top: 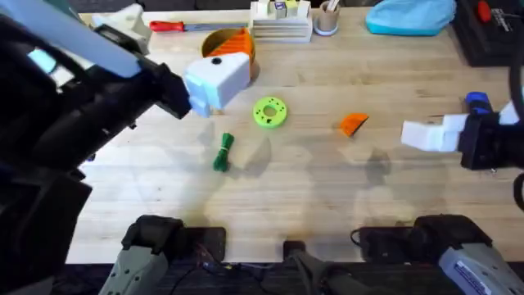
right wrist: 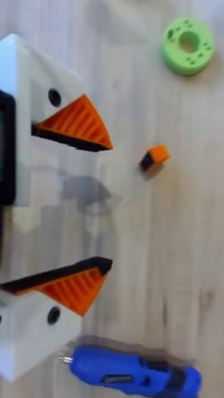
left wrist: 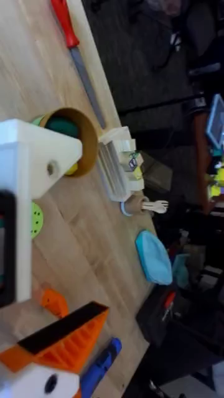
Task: Pick up the gripper from the table and insert it into the empty holder that is missing its gripper. Then pick up a screw, insert it into the mounting hole, and use the screwdriver to tighten it. Finally, clean up the table by picking up the vegetable and placing it into the bucket.
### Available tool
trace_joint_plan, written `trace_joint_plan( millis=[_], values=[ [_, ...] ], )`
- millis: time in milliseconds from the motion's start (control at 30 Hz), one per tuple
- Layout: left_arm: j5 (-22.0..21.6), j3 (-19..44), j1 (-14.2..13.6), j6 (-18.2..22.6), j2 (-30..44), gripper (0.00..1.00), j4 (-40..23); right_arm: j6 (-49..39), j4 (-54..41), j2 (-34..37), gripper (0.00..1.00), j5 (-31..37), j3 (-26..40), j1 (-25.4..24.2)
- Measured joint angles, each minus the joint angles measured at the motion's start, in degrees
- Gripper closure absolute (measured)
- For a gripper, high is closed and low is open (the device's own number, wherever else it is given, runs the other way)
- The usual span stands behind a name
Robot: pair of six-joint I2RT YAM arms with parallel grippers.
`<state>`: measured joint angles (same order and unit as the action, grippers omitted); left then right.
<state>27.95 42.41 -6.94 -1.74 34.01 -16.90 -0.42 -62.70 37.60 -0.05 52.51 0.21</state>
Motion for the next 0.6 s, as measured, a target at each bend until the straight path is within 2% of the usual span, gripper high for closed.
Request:
trace_joint_plan(
  millis=[133,267,433,600],
  values=[
    [1.72,0.24,0.0,0.0,-1.78,0.007,-0.53,0.0,-6.69,0.0,0.01,0.0,0.0,0.0],
    [2.75,0.24,0.0,0.0,-1.81,0.008,-2.06,0.0,-7.2,0.0,0.01,0.0,0.0,0.0],
    [1.08,0.24,0.0,0.05,-1.8,0.008,-4.9,0.0,-7.18,0.0,0.01,0.0,0.0,0.0],
    [0.14,0.22,0.0,2.38,-1.83,0.008,-4.07,0.0,-7.18,0.0,0.01,0.0,0.0,0.0]
  ],
)
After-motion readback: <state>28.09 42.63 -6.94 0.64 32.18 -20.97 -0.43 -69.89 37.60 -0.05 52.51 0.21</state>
